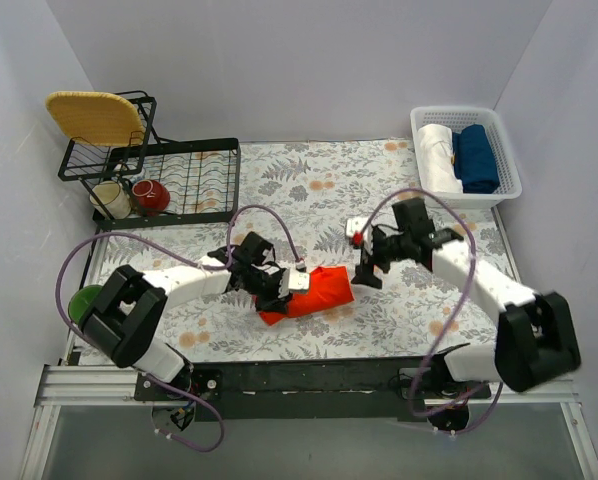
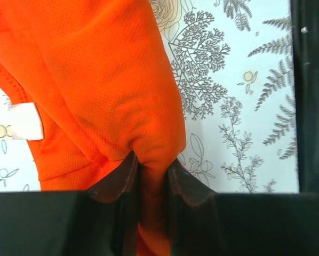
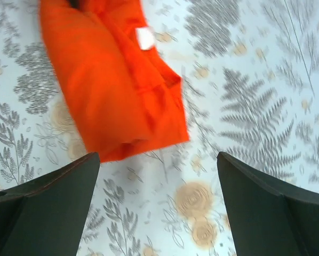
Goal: Roll the t-shirts
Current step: Roll the T-shirt to the center of the board.
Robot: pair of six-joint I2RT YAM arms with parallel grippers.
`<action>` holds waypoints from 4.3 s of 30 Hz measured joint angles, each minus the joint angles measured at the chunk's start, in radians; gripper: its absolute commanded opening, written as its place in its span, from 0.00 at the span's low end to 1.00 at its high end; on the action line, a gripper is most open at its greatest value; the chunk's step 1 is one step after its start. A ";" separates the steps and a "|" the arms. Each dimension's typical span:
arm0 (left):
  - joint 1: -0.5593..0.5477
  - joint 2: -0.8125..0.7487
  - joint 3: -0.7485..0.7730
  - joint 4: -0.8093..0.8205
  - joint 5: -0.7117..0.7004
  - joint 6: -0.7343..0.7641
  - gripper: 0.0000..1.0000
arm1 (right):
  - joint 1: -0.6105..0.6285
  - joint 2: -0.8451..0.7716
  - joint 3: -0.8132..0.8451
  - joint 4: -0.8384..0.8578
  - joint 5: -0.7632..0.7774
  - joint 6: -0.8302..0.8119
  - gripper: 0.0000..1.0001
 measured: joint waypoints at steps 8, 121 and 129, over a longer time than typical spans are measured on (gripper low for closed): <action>0.098 0.191 0.189 -0.259 0.219 0.020 0.03 | 0.211 -0.117 -0.228 0.252 0.052 -0.123 0.98; 0.191 0.092 0.461 -0.436 0.058 -0.166 0.00 | 0.166 1.088 0.881 -1.030 -0.234 -0.040 0.05; 0.123 0.189 0.409 -0.361 0.098 -0.160 0.00 | 0.168 1.097 0.886 -1.046 -0.224 -0.030 0.05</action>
